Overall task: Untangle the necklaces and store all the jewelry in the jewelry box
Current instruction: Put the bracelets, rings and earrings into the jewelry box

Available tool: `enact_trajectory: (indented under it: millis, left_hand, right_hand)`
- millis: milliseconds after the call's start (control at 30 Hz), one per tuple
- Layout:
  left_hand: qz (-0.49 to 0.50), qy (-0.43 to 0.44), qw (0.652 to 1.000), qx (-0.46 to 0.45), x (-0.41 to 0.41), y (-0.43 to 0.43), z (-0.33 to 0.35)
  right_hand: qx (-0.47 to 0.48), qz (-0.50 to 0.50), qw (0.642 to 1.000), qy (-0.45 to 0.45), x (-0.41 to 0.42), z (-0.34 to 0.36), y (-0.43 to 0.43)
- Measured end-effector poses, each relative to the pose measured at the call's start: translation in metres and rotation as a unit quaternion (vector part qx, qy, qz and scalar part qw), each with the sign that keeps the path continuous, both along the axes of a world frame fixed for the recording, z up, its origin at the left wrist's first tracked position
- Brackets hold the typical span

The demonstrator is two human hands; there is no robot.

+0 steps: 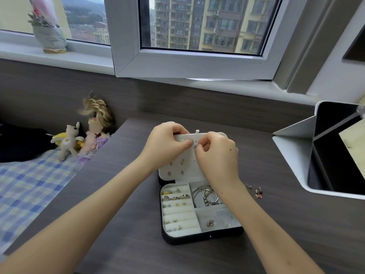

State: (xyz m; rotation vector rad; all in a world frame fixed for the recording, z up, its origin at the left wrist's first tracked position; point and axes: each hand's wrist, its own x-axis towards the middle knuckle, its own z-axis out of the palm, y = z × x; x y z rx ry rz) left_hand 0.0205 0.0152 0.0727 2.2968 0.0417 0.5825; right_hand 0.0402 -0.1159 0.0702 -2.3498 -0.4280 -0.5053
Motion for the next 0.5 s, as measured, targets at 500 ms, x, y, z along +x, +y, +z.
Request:
enact_trajectory:
  millis: [500]
  left_hand:
    - [0.010, -0.018, 1.000, -0.007, -0.0020, -0.0032, -0.0006]
  right_hand:
    - [0.128, 0.018, 0.990, 0.052, -0.0007, 0.0011, 0.0006]
